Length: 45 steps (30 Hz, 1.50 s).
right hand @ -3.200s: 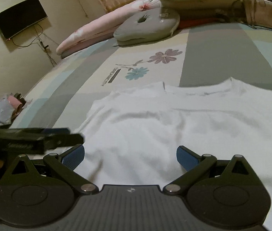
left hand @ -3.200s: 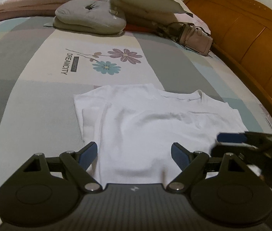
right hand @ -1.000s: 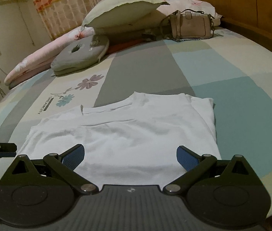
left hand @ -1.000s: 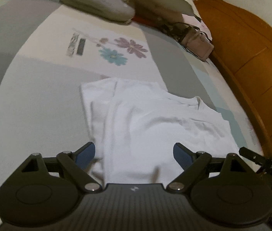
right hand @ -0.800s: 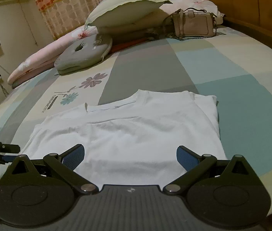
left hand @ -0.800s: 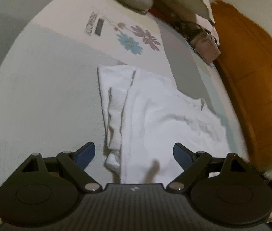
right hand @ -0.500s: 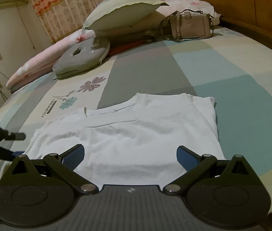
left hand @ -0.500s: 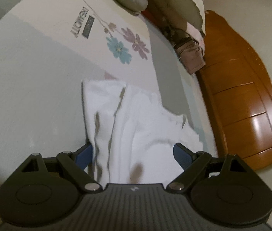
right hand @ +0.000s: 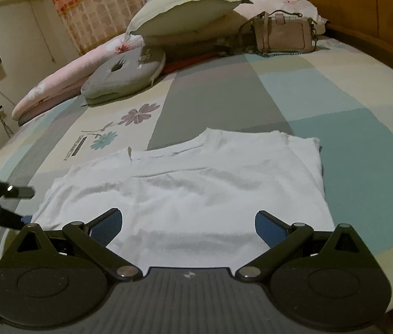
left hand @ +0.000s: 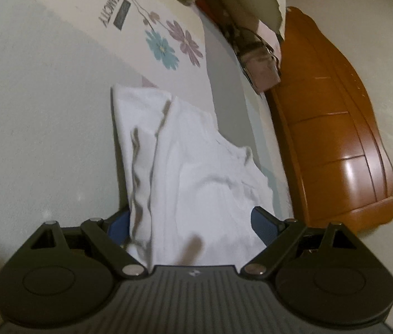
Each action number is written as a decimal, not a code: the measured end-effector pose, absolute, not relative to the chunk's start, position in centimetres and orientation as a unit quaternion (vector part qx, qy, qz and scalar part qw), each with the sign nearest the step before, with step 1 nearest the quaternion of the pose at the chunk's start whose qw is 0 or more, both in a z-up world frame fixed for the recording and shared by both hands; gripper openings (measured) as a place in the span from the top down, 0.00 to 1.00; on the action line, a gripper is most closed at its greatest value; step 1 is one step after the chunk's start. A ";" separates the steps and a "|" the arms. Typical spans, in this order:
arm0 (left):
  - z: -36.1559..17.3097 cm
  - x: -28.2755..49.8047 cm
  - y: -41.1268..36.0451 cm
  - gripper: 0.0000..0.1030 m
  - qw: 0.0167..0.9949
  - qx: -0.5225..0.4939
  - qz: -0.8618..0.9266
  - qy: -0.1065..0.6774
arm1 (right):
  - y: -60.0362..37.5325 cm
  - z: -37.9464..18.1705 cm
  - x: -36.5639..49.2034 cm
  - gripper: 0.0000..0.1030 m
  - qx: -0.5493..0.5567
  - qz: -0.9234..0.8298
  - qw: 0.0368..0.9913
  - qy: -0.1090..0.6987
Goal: Fold clothes
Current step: 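Roll the left gripper and close it on the white shirt's side edge, then lift the gripped shirt side upward with the left gripper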
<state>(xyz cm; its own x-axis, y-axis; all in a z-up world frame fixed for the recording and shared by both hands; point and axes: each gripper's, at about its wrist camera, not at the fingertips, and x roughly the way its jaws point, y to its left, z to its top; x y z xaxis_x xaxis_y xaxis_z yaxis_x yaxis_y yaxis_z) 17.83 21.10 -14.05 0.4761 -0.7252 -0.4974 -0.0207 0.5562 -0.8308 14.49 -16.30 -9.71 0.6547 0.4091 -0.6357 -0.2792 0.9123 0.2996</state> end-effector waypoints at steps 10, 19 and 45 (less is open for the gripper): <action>-14.4 22.0 19.9 0.14 0.769 -0.389 -0.242 0.446 | -15.5 -9.1 14.1 0.00 0.081 0.204 0.905 0.364; -14.4 19.0 20.1 0.19 0.751 -0.375 -0.274 0.470 | -15.0 -9.5 14.1 0.00 0.080 0.233 0.895 0.372; -15.6 20.7 19.7 0.83 0.769 -0.328 -0.247 0.489 | -11.9 -10.1 18.2 0.00 0.218 0.323 0.827 0.404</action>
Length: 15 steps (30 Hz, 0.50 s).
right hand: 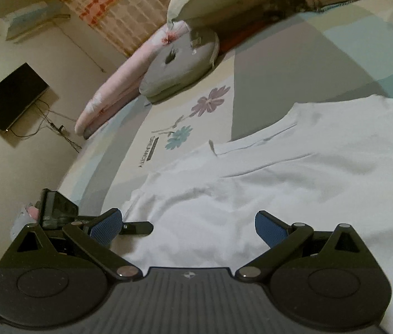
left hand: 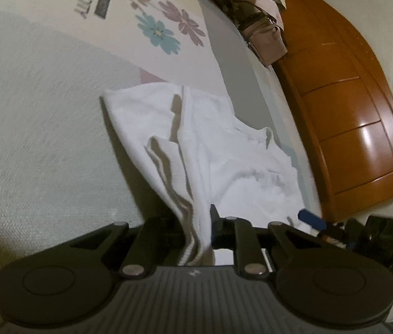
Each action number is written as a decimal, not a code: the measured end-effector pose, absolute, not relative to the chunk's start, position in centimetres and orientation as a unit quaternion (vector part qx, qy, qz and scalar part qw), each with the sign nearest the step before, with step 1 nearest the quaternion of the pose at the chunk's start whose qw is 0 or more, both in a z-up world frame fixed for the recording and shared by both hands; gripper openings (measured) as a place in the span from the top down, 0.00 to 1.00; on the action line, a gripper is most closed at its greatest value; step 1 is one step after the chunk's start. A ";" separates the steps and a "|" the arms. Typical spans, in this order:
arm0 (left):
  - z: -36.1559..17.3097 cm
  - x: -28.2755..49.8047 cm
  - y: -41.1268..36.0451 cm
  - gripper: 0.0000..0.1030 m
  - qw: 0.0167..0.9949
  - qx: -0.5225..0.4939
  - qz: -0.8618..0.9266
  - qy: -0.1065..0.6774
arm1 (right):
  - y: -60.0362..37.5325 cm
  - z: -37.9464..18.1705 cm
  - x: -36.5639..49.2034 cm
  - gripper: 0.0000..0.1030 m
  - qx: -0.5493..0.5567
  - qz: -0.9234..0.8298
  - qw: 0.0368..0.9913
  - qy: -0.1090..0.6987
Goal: Fold clothes
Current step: 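Lift the gripped shirt side upward with the left gripper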
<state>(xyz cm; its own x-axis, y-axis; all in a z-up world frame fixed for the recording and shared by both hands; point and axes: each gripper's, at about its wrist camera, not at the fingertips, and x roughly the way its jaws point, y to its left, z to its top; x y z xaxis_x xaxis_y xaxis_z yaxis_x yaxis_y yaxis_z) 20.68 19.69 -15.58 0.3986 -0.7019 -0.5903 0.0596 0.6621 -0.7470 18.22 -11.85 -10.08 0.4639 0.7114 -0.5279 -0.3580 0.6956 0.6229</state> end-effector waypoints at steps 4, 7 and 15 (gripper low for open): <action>-15.2 20.5 19.4 0.83 0.777 -0.317 -0.240 0.488 | -9.4 -10.9 19.0 0.00 0.212 0.320 0.827 0.412; -15.1 20.3 19.3 0.83 0.782 -0.308 -0.240 0.486 | -8.1 -12.1 19.8 0.00 0.205 0.306 0.833 0.414; -15.0 19.9 19.0 0.83 0.788 -0.301 -0.240 0.480 | -6.4 -13.6 24.0 0.00 0.192 0.280 0.856 0.390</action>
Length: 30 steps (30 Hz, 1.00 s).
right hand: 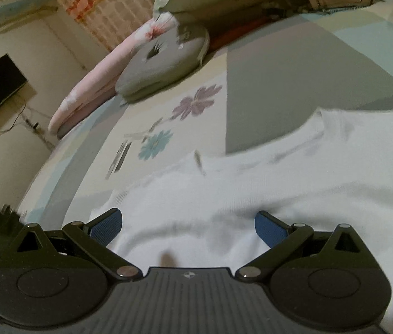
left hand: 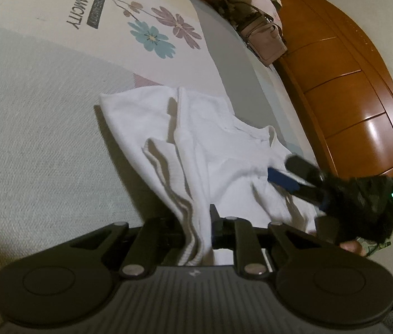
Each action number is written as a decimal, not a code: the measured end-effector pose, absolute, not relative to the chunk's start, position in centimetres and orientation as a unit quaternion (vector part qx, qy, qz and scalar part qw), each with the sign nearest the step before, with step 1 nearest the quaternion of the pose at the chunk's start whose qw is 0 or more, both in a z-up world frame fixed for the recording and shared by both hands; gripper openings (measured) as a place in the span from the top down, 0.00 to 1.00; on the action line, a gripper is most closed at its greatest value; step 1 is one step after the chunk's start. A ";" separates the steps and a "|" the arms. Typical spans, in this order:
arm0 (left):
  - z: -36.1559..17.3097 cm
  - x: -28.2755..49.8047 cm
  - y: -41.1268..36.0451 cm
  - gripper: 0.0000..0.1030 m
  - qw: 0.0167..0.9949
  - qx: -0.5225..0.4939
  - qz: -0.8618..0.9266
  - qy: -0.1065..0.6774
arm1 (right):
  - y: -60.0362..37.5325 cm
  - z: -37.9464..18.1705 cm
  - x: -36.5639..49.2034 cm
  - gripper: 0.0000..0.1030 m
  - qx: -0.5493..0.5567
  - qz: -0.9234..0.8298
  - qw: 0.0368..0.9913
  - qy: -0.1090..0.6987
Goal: Fold clothes
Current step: 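Lift the gripped shirt side upward with the left gripper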
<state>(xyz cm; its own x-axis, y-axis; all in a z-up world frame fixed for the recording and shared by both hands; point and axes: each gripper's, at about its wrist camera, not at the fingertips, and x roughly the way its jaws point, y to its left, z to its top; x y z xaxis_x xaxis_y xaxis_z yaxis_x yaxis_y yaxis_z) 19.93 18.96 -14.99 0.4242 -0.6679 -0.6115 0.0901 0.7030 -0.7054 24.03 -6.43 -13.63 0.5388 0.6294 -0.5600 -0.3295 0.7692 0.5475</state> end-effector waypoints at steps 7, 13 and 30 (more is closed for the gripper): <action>-14.7 20.0 18.5 0.83 0.795 -0.286 -0.239 0.479 | -6.4 -12.2 22.7 0.00 0.181 0.267 0.853 0.410; -14.3 19.8 18.1 0.83 0.804 -0.265 -0.236 0.476 | -7.1 -12.6 18.9 0.00 0.199 0.260 0.841 0.432; -13.5 19.6 16.9 0.83 0.821 -0.227 -0.221 0.475 | -8.4 -12.8 12.9 0.00 0.213 0.225 0.827 0.470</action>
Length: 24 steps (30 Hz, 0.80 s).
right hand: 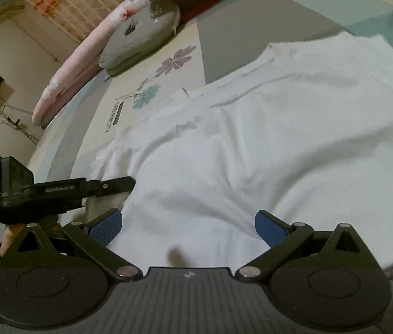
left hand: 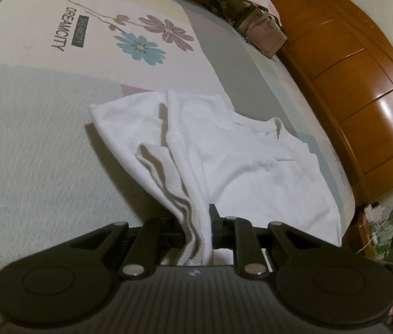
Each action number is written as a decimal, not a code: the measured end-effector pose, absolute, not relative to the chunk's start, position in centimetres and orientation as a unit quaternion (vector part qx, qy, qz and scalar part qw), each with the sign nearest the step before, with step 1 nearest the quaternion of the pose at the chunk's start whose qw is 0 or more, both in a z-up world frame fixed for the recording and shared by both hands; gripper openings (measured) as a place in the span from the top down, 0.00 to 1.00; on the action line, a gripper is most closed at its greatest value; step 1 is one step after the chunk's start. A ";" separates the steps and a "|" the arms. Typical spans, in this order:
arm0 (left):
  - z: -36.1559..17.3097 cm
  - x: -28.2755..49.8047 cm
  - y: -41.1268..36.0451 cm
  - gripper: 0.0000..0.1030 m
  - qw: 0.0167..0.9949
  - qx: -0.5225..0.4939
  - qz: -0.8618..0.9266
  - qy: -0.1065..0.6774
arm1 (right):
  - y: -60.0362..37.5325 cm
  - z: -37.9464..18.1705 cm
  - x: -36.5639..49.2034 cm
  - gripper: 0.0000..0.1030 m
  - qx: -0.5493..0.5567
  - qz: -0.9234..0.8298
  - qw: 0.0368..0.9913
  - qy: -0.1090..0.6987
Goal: Fold clothes
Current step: 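Lift the gripped shirt side upward with the left gripper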
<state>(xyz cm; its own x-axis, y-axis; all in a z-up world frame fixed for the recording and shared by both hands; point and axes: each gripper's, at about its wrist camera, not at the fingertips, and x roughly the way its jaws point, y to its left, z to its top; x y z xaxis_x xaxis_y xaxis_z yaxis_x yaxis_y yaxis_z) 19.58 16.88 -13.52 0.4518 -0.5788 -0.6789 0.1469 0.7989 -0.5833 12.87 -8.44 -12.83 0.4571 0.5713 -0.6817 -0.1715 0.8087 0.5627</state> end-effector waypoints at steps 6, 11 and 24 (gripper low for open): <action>-13.0 19.6 16.1 0.83 0.828 -0.205 -0.209 0.479 | -9.0 -12.8 11.8 0.00 0.223 0.219 0.822 0.476; -12.4 19.6 15.4 0.83 0.831 -0.187 -0.191 0.487 | -10.5 -11.2 12.1 0.00 0.217 0.208 0.840 0.452; -8.5 20.3 12.3 0.88 0.832 -0.123 -0.147 0.520 | -15.0 -8.4 12.7 0.00 0.077 0.177 0.900 0.391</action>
